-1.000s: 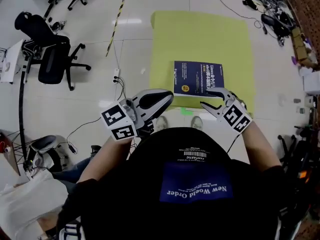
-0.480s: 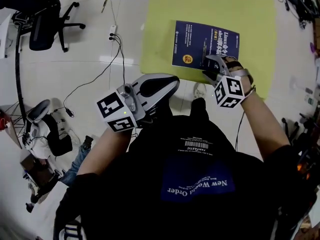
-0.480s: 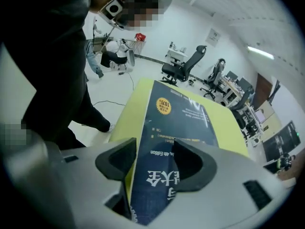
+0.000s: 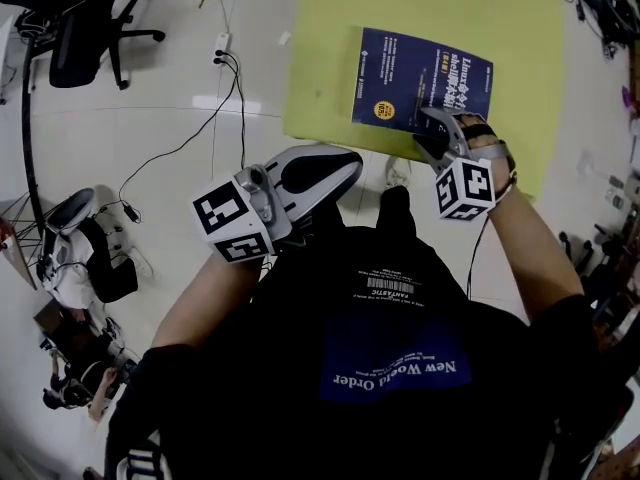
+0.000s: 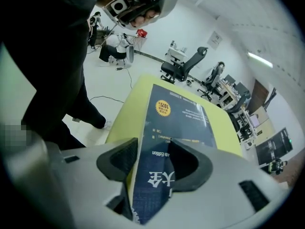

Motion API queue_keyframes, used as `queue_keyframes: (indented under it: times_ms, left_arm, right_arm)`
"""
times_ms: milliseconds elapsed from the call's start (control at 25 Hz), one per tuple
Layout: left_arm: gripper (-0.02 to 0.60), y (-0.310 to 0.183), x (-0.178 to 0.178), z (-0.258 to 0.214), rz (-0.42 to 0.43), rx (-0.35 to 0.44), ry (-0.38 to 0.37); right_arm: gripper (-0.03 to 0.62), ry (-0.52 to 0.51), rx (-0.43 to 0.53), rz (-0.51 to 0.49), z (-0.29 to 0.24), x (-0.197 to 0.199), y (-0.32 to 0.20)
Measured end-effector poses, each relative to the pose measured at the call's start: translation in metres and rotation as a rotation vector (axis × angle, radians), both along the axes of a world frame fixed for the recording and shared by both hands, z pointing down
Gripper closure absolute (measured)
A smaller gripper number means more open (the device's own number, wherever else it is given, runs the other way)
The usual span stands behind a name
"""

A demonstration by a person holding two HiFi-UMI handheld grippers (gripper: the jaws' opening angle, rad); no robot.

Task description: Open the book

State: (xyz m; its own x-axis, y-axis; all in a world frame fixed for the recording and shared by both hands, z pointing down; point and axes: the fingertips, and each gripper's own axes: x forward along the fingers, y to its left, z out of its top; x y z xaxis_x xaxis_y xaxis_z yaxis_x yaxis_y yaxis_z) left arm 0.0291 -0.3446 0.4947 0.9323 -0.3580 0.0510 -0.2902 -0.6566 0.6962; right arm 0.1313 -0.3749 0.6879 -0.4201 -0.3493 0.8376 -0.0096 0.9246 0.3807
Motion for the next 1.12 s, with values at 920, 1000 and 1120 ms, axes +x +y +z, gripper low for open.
queue_keyframes:
  times_ms: [920,1000,1120]
  left_arm:
    - [0.574,0.007,-0.037,-0.013,-0.076,0.035,0.041]
    - [0.574,0.006,-0.040,-0.013,-0.084,0.034,0.045]
    - [0.574,0.003,-0.044,-0.012,-0.098,0.027,0.052]
  right_arm:
    - [0.540,-0.100,-0.287,0.120,-0.108,0.008,-0.038]
    - [0.542,-0.104,-0.340,0.122,-0.120,0.011,-0.054]
    - [0.542,-0.115,-0.440,0.128,-0.133,0.013,-0.078]
